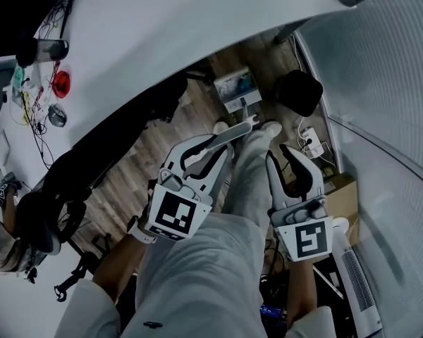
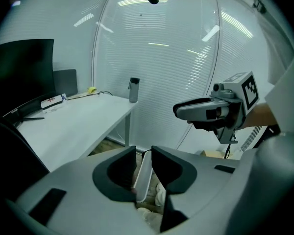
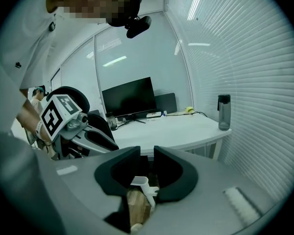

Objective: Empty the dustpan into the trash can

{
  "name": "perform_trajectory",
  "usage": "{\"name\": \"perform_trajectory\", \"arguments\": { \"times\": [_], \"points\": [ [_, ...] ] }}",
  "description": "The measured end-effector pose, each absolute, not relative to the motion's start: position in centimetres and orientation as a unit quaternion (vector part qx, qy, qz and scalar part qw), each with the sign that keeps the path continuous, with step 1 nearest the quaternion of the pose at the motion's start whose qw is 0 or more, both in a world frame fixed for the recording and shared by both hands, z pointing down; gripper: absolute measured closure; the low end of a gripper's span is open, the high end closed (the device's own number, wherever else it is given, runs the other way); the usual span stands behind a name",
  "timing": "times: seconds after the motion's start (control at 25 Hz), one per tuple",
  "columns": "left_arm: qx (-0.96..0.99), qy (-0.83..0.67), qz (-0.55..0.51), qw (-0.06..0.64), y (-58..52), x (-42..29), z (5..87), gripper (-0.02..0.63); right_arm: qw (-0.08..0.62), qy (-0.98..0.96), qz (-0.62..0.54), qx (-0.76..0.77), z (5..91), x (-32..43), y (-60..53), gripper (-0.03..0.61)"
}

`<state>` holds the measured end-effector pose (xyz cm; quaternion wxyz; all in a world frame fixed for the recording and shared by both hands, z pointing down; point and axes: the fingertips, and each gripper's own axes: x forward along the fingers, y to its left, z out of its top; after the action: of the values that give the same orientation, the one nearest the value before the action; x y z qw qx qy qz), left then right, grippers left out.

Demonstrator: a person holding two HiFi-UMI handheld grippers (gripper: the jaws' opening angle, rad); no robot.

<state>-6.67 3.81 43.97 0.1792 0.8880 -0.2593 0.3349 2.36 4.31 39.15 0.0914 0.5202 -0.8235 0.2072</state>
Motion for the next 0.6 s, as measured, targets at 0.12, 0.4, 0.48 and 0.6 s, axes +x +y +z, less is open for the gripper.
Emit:
{"name": "perform_trajectory", "arguments": {
  "times": [0.12,0.4,0.48,0.6],
  "points": [
    [0.887,-0.241,0.357,0.169,4.2,-6.3,45.6,0.506,0.089,-0.823,0.211,0.520,40.1,2.4,4.2,0.482],
    [0.882,-0.197,0.394,0.167,4.6,-5.0,49.1,0.437,0.093,-0.823,0.222,0.515,42.7,2.7,4.0,0.477],
    [0.882,-0.191,0.397,0.169,4.6,-4.6,49.9,0.429,0.098,-0.822,0.230,0.512,43.7,2.8,4.2,0.467],
    [0.879,-0.183,0.404,0.176,4.5,-4.1,51.4,0.405,0.103,-0.819,0.242,0.511,45.1,3.2,4.2,0.454]
  ]
}}
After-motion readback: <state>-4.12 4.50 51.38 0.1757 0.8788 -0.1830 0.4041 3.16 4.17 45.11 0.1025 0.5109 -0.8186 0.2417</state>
